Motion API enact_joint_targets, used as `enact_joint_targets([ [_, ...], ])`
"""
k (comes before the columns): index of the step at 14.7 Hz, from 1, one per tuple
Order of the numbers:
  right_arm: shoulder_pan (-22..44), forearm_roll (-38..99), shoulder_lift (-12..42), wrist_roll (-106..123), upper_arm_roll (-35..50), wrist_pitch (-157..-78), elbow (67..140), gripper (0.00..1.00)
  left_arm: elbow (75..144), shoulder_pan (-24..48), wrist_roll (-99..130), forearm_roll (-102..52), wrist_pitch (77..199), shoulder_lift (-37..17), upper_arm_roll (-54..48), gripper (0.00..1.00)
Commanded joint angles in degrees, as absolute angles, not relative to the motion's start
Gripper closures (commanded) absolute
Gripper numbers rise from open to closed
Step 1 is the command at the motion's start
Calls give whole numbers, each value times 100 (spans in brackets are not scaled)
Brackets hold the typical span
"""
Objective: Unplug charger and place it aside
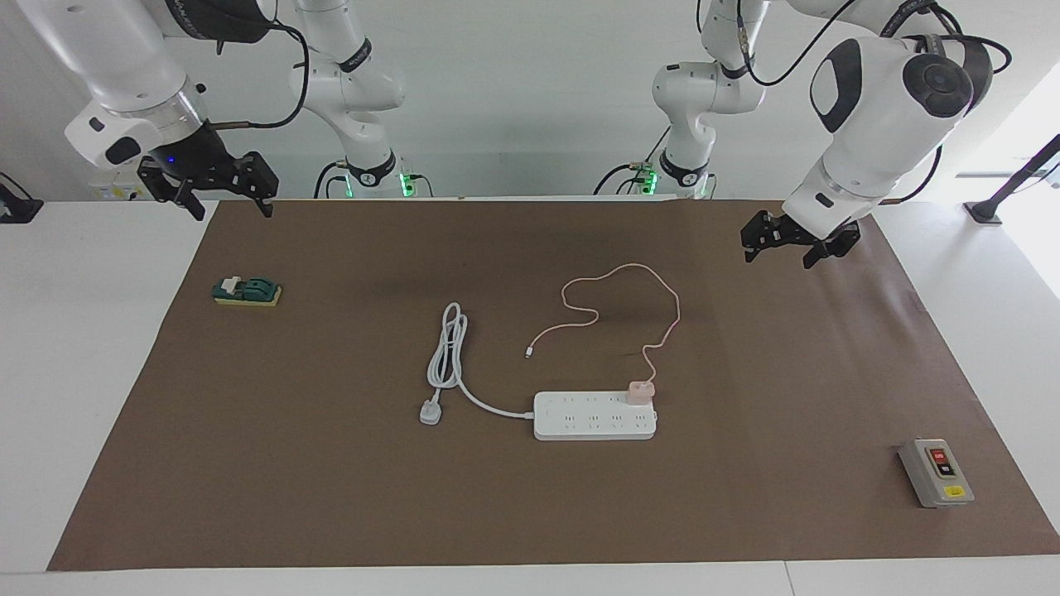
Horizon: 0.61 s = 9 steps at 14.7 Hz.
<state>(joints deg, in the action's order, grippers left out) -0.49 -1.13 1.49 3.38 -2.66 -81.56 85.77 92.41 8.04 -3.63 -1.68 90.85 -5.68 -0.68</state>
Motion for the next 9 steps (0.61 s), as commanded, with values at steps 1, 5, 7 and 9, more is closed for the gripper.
enact_joint_targets([
  [1, -88, 105, 18, -541, -193, -8322, 8981, 0, 9123, 1036, -221, -246, 9140, -729, 9, 0],
  [5, -35, 692, 123, -1921, -150, -8770, 9281, 0, 9097, 1064, 299, -228, 9114, -721, 17, 0],
  [7, 122, 983, 350, -2677, -132, -8990, 9360, 0, 8966, 1028, 517, -211, 9123, -729, 53, 0],
  [9, 333, 1238, 597, -3503, -132, -9253, 9352, 0, 8824, 967, 842, -237, 9088, -799, 79, 0],
])
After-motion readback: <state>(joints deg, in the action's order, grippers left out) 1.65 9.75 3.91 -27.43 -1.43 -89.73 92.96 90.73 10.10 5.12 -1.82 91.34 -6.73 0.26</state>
